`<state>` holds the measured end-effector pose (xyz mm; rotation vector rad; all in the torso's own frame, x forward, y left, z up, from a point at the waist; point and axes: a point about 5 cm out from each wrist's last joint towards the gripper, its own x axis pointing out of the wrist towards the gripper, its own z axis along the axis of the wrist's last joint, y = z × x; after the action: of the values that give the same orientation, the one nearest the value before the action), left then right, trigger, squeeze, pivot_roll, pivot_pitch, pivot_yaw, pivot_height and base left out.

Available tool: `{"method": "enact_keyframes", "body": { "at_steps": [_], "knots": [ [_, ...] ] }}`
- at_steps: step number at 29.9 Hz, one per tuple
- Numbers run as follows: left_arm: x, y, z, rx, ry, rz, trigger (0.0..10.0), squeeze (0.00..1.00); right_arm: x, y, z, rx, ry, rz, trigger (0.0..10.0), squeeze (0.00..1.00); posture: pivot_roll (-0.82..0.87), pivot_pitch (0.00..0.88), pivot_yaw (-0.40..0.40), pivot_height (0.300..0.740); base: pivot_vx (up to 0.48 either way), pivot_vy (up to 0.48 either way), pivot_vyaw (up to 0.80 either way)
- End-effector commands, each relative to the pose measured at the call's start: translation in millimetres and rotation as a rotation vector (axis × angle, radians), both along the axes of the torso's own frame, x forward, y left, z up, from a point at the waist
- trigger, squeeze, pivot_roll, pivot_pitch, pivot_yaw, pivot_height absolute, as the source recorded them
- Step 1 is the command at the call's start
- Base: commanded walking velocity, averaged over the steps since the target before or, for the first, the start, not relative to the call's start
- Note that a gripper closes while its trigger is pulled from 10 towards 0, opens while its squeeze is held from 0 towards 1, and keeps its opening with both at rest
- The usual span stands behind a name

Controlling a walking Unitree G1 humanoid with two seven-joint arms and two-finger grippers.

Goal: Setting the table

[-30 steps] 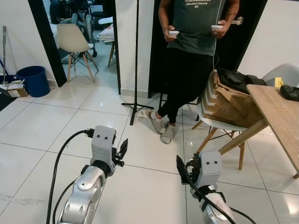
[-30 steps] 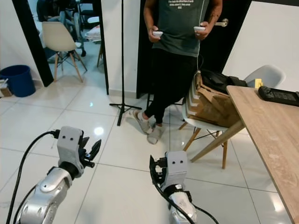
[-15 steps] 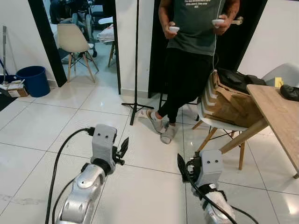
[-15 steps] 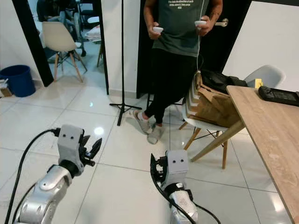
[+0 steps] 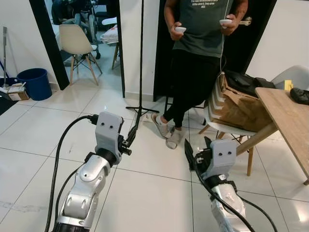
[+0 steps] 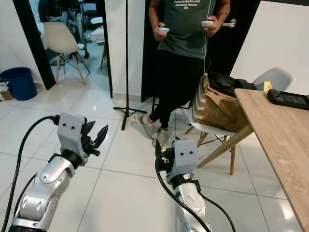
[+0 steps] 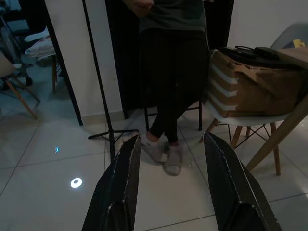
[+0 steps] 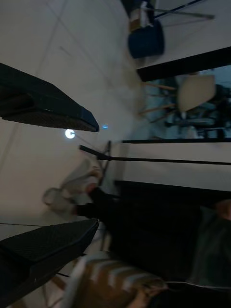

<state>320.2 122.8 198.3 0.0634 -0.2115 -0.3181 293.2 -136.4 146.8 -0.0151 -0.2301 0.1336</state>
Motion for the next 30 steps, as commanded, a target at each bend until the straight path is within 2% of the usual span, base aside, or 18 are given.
{"method": "enact_keyframes", "body": {
  "at_steps": [1,6,23,30],
  "knots": [
    [-2.2,2.2,-10.1,-0.001,0.044,0.005,10.0,0.0,-3.9,-0.7,-19.0,0.01,0.082,0.0,10.0,0.0,0.05,0.057,0.09,0.74,0.0,0.0,0.0],
    [-2.8,4.4,-17.2,0.0,0.07,0.013,10.0,0.0,-6.6,0.3,-26.7,0.003,0.111,0.001,10.0,0.0,0.05,0.057,0.09,0.74,0.0,0.0,0.0],
    [-3.2,4.3,-19.6,0.007,0.073,0.018,10.0,0.0,-6.5,2.4,-20.1,0.015,0.076,0.007,10.0,0.0,0.05,0.062,0.091,0.74,0.0,0.0,0.0],
    [-2.6,5.5,-20.8,0.006,0.072,0.023,10.0,0.0,-6.6,4.0,-21.9,0.0,0.084,0.013,10.0,0.0,0.05,0.063,0.091,0.74,0.444,0.0,0.0]
  ]
}}
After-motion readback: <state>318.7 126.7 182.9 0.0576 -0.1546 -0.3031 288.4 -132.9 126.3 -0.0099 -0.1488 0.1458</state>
